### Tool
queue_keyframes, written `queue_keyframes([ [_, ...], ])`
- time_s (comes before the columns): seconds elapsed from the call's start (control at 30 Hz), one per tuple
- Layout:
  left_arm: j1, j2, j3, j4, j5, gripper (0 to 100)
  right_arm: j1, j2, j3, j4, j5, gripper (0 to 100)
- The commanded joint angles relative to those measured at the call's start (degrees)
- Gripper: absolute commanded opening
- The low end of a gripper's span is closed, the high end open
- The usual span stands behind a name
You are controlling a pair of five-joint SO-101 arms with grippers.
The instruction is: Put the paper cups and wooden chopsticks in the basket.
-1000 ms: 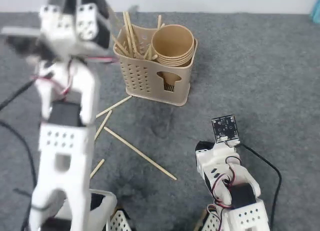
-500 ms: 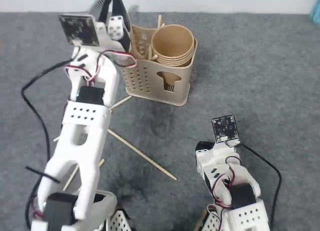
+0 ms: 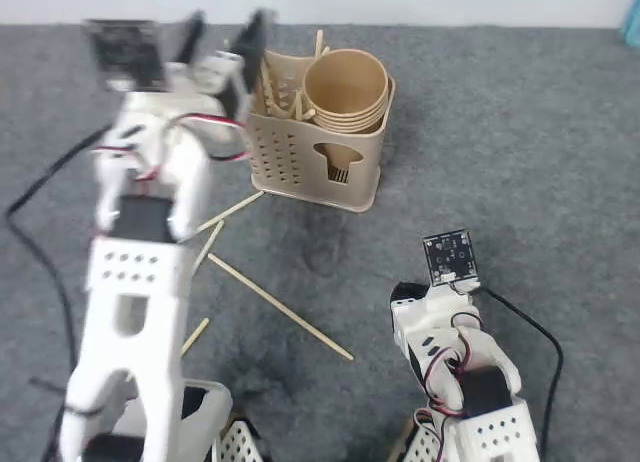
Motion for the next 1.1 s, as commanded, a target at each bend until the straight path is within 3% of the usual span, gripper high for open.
queue_keyframes([
  [0.0,-4.48,-5.10,-7.52,7.65,-0.09,23,0.31,-0.31,1.14,0.04,1.05,0.8],
  [0.2,-15.47,-2.37,-19.47,31.91,-0.09,23,0.31,-0.22,1.14,0.04,1.05,0.8],
  [0.33,-18.37,5.45,-22.02,47.38,-0.09,23,0.31,-0.22,1.14,0.04,1.05,0.8],
  [0.57,-18.20,21.80,-21.67,61.45,-2.55,23,0.40,-0.22,1.14,0.04,1.05,0.8],
  [0.77,-16.26,33.67,-15.16,53.98,-7.12,23,0.48,-0.22,1.14,0.04,1.05,0.8],
  [1.07,-7.65,29.71,11.38,16.44,-14.59,23,0.57,-0.22,1.14,0.04,1.05,0.8],
])
